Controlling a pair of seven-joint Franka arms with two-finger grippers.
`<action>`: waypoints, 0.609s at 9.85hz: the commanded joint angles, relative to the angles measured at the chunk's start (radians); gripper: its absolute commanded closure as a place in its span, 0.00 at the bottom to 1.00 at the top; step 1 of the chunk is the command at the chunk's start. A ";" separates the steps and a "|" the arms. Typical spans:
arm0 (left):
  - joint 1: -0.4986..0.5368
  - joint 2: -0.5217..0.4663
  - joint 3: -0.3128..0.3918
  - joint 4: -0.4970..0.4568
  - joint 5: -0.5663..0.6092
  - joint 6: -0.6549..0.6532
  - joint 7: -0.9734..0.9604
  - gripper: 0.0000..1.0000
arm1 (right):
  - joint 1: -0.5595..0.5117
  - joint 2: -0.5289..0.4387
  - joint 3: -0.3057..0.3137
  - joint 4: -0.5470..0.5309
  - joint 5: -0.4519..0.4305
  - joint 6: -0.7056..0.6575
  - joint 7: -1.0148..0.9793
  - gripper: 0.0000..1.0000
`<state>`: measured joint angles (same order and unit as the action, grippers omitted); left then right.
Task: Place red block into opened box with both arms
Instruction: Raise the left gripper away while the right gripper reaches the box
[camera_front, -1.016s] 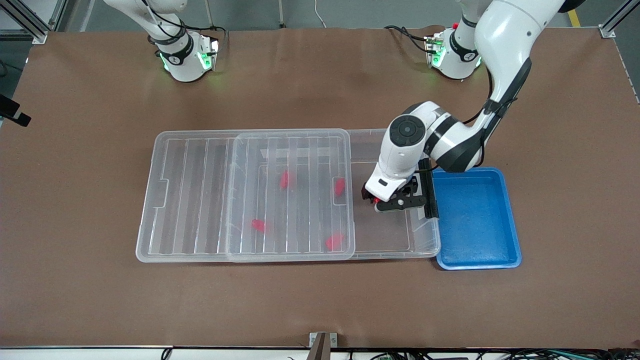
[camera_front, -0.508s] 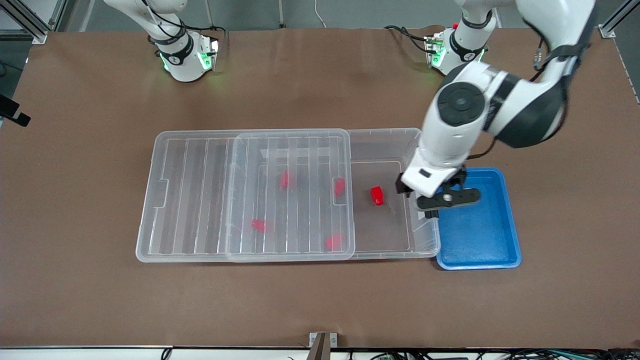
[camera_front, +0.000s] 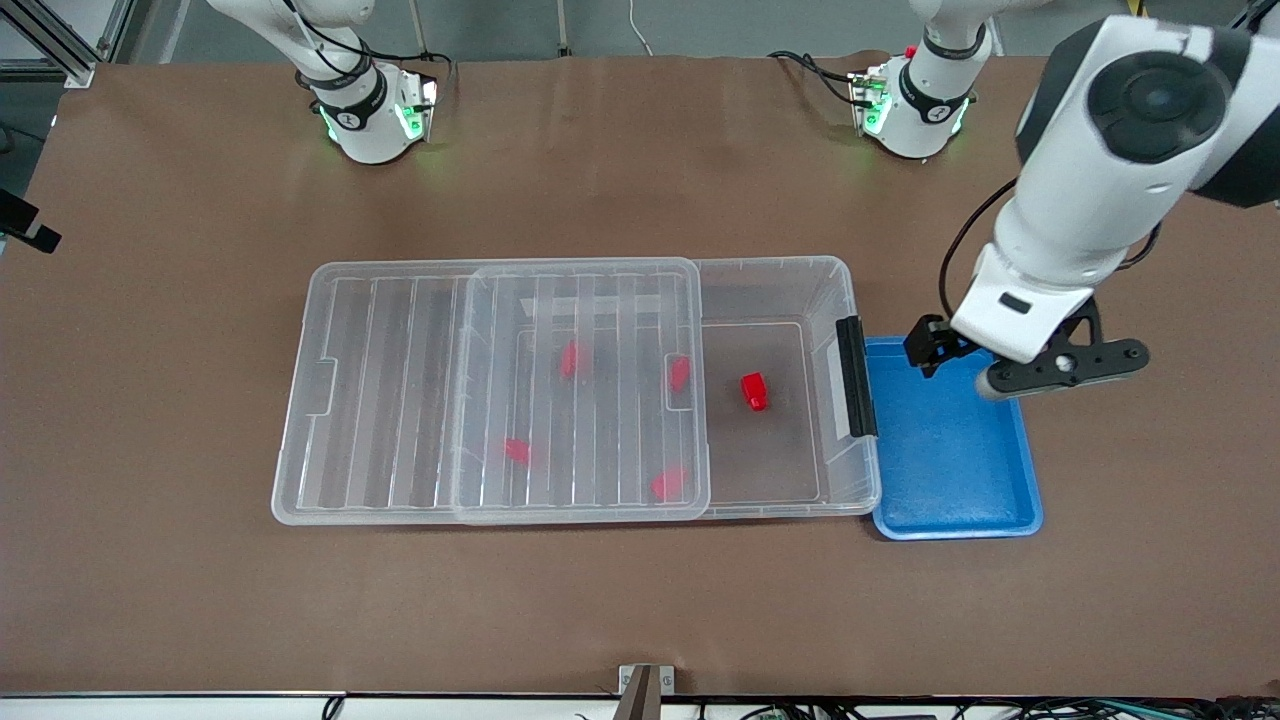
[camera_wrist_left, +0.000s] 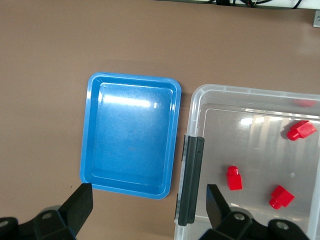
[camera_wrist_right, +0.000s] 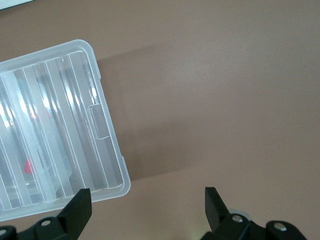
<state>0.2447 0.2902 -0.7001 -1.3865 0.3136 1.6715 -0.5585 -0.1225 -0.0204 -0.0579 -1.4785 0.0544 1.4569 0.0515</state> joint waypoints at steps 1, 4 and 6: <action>0.074 -0.051 -0.005 -0.032 -0.074 -0.028 0.101 0.00 | -0.011 0.002 0.007 0.010 -0.002 -0.012 -0.013 0.00; 0.026 -0.173 0.159 -0.055 -0.177 -0.099 0.311 0.00 | -0.011 0.002 0.007 0.010 -0.008 -0.012 -0.015 0.00; -0.095 -0.238 0.377 -0.086 -0.266 -0.151 0.455 0.00 | -0.008 0.002 0.009 0.010 -0.019 -0.010 -0.074 0.00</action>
<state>0.2092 0.1000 -0.4262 -1.3947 0.0948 1.5382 -0.1725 -0.1224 -0.0204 -0.0574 -1.4781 0.0488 1.4567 0.0237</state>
